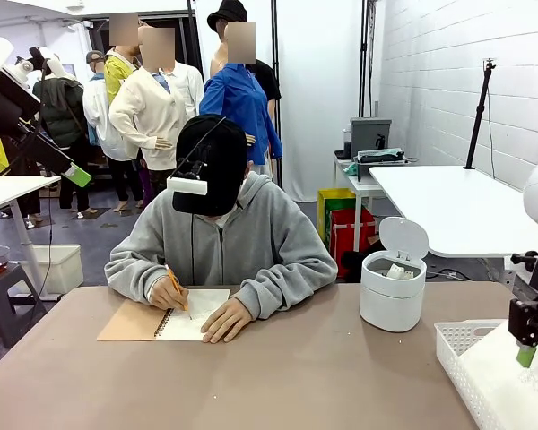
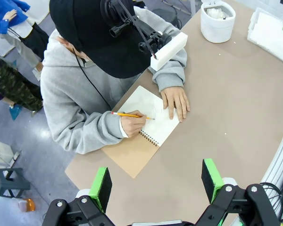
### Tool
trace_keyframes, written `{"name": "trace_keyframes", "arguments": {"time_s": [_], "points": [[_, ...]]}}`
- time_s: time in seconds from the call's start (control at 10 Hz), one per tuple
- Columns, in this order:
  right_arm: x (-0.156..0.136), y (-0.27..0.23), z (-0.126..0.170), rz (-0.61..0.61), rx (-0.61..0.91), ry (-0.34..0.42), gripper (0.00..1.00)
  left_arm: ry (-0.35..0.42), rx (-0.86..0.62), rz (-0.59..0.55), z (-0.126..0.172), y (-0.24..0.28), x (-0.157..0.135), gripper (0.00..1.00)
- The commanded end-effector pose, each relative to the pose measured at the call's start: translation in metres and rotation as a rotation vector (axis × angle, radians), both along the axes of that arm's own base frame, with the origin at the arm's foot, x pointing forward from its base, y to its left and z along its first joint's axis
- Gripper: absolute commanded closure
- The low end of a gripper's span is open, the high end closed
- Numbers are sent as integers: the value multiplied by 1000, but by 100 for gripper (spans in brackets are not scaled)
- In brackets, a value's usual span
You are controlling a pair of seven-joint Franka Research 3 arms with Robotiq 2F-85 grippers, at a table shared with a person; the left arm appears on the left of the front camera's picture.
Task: Sort the paper based on its condition.
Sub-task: If a person hands you a paper, place it in the Organizing basket , and if it's crumpled, put it in the Trash can.
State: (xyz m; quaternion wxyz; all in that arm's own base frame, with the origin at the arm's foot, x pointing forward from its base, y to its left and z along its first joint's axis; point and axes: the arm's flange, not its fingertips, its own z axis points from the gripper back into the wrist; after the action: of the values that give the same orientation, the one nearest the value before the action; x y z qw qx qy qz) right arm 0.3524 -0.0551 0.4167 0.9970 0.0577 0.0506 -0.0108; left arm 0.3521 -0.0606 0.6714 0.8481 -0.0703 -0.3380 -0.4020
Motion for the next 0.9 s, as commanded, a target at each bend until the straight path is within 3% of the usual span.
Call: {"name": "trace_keyframes", "arguments": {"time_s": [0.0,0.4,0.6,0.7,0.8], "points": [[-6,3,18,21,-118,-58,0,-9,-4,3,0,0,1,0],[-15,7,61,112,-157,-201,0,-9,-4,3,0,0,1,0],[-22,12,72,153,-62,-250,0,-9,-4,3,0,0,1,0],[-15,9,69,105,-150,-190,0,-9,-4,3,0,0,1,0],[-15,9,69,105,-150,-190,0,-9,-4,3,0,0,1,0]]}}
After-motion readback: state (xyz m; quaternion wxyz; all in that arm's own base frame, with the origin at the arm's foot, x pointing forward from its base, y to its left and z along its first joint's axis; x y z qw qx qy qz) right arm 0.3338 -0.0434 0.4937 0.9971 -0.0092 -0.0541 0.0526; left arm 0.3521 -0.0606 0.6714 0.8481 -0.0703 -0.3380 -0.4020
